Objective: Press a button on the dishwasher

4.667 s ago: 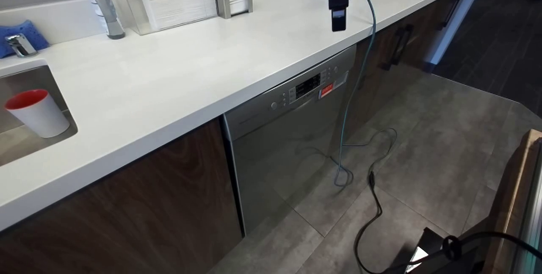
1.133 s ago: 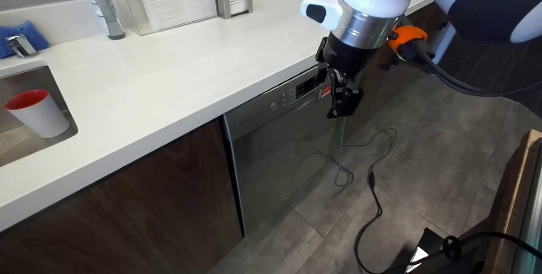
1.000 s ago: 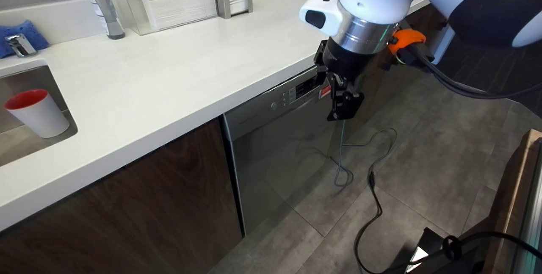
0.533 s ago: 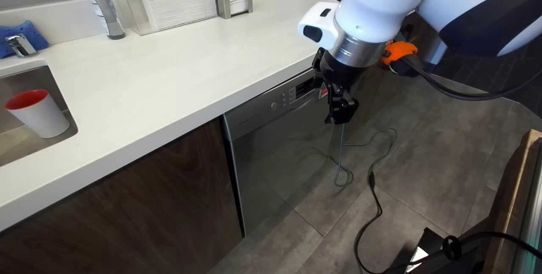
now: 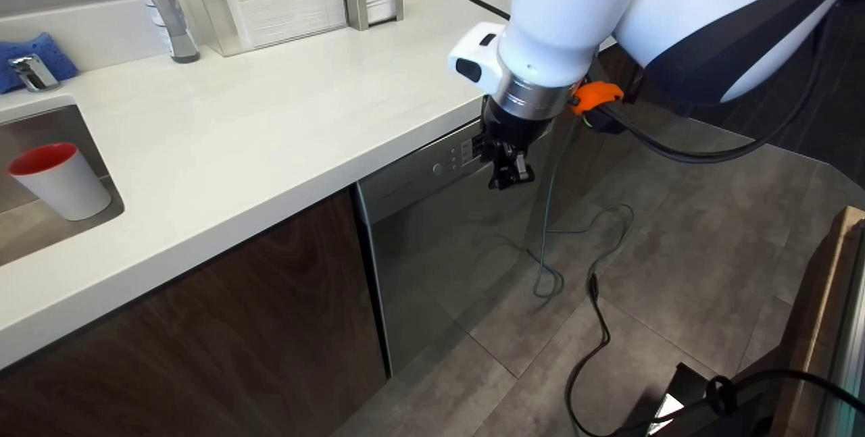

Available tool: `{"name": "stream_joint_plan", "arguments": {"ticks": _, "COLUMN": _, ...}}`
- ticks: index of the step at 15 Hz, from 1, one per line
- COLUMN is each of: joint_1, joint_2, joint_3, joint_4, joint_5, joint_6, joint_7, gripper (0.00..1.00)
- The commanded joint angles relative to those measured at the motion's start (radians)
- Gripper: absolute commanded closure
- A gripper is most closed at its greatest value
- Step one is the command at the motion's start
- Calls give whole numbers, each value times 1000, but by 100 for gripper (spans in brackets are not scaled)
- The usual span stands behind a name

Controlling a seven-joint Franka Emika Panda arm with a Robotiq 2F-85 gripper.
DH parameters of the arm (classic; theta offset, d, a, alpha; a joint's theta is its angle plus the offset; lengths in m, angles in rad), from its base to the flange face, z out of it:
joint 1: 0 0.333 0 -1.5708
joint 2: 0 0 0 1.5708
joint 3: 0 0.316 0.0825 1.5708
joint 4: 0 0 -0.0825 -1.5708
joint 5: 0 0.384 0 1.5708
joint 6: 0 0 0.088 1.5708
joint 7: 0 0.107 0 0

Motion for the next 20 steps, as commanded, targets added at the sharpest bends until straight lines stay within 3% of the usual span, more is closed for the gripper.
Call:
{"name": "stream_joint_plan", "arguments": {"ticks": 1, "joint_1": 30, "joint_2": 96, "joint_3": -25, "joint_4": 92, "joint_5": -90, "joint_6": -6, "joint_7": 89, "gripper": 84}}
{"name": "stream_joint_plan", "arguments": {"ticks": 4, "joint_1": 54, "joint_2": 139, "joint_3": -40, "joint_4": 141, "joint_5": -150, "joint_6": -30, "joint_7": 145, "gripper": 100}}
{"name": "stream_joint_plan", "arguments": {"ticks": 16, "joint_1": 135, "joint_2": 187, "joint_3": -58, "joint_4": 214, "joint_5": -288, "joint_6": -207, "joint_7": 246, "gripper": 100}}
{"name": "stream_joint_plan", "arguments": {"ticks": 17, "joint_1": 102, "joint_2": 189, "joint_3": -19, "joint_4": 217, "joint_5": -305, "joint_6": -229, "joint_7": 250, "gripper": 100}}
{"name": "stream_joint_plan", "arguments": {"ticks": 20, "joint_1": 96, "joint_2": 198, "joint_3": -9, "joint_4": 227, "joint_5": -355, "joint_6": -261, "joint_7": 276, "gripper": 100}}
